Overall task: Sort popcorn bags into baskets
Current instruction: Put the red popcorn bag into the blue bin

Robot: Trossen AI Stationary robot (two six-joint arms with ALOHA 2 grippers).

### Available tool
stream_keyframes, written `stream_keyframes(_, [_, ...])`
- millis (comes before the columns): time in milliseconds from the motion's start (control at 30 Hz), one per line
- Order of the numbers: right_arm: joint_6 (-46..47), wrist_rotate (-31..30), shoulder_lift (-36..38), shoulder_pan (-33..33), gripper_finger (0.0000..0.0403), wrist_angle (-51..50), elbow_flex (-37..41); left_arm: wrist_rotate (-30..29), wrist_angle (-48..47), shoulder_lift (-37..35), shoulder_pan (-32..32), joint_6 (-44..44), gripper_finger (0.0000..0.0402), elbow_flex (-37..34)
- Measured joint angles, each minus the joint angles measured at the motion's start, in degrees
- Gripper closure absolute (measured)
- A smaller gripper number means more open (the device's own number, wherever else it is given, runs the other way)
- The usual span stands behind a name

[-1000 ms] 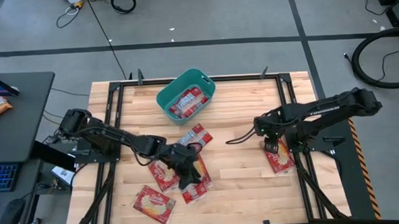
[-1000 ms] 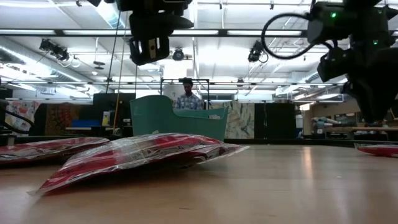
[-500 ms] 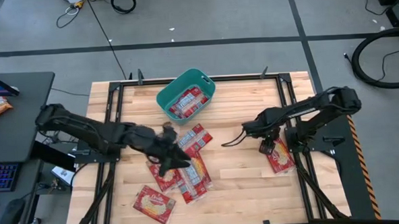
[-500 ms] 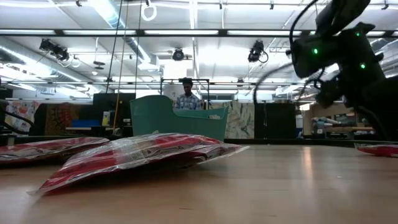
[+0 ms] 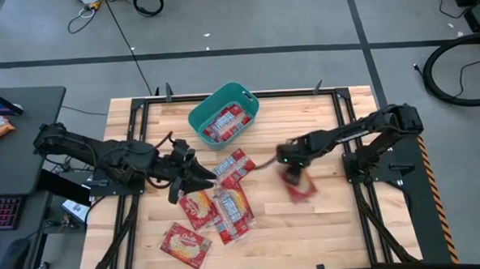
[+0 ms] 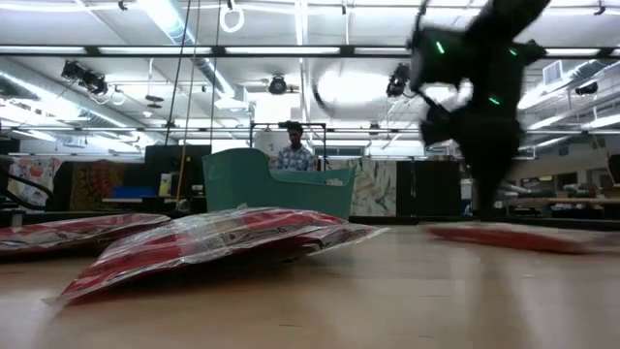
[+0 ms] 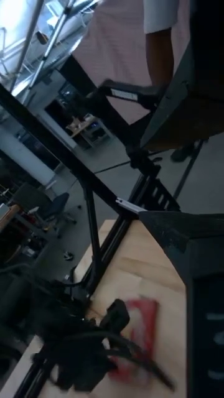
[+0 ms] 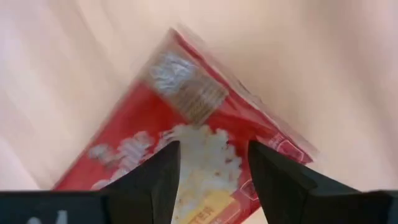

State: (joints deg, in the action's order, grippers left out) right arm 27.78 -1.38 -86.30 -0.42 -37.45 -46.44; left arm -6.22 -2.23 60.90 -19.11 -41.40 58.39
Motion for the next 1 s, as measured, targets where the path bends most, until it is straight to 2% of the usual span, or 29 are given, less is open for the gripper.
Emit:
stream_keyframes(100, [-2.65,-3.04,0.94,-0.02,0.0211,5.76,-4.59,0.0,-0.21,0.04,0.0,0.45,0.023,0.0])
stream_keyframes(300, [-2.83,-7.38,1.0,-0.94,0.0211,3.21,-9.91,0.02,-0.64,0.04,0.02,0.06,0.023,0.0])
stream_keyframes(467, [3.14,-0.09,0.17,-5.34,0.0211,5.62,-6.27,0.01,-0.67,0.11,-0.86,-0.22,0.023,0.0])
stream_keyframes(633, [8.93,-1.14,0.15,-7.6,0.0208,7.28,-1.92,0.42,-0.84,0.33,-1.25,-1.94,0.023,0.0])
stream_keyframes(767, [5.04,-1.35,0.15,-9.9,0.0201,8.63,-0.81,0.69,-1.18,0.33,-1.76,-3.01,0.023,0.0])
stream_keyframes(1000, [-5.42,6.3,0.15,-18.86,0.0191,12.06,-0.77,0.7,-1.56,0.33,-1.75,-4.49,0.023,0.0])
